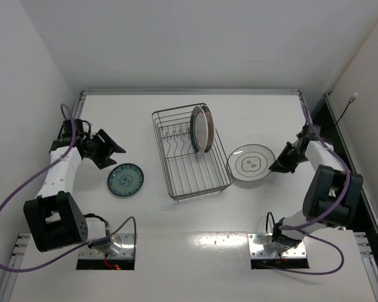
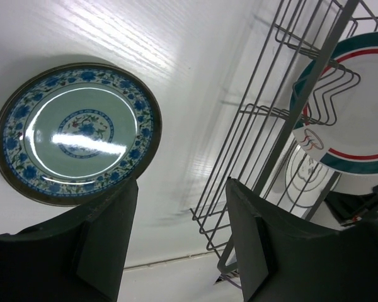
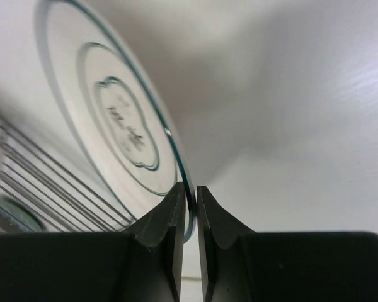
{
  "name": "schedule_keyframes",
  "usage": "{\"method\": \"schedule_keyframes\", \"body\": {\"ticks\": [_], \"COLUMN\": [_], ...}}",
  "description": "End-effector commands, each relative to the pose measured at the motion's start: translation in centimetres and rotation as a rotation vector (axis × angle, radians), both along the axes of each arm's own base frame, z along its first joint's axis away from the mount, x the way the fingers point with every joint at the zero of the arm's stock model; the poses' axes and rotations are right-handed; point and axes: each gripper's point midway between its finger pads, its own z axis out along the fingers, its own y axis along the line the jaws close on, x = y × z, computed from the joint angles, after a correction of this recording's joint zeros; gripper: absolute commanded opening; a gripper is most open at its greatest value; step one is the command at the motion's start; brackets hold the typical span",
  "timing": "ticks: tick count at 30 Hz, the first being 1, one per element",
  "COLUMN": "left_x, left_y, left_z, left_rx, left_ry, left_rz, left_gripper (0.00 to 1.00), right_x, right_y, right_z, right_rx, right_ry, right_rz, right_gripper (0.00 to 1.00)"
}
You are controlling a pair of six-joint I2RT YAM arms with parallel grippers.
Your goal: Load the plates into the dish rack
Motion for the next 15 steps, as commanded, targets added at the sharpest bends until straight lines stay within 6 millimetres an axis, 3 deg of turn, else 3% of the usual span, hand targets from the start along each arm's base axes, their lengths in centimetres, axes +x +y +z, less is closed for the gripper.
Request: {"method": "schedule_keyframes", "body": {"ticks": [1, 7, 14, 15], "left_x": [1.3, 2.0, 2.2, 2.2], "left_y": [-0.5, -2.6, -3.3, -3.3], "left_z": [1.6, 2.2, 1.5, 1.5], "left_rx": [-0.019, -0.065, -0.075, -0.075], "left_ry": [-0.092, -0.136, -0.114, -0.114], "left_rz": [-0.048, -0.128, -0.161, -0.161], "left_gripper": [0.55, 0.55, 0.54, 0.54], "right_x": [3.7, 4.3, 6.3, 6.7], "right_y": [-2.5, -1.2, -1.0, -0.8], "right_z": [6.4, 8.9, 14.9, 16.6], "right_rx": [-0.15, -0.107, -0.169, -0.187], "right_ry": [-0.175, -0.237, -0.377, -0.413], "right_rz": [-0.04, -0.063, -0.04, -0.042], "right_gripper": [0.0, 0.0, 0.0, 0.0]}}
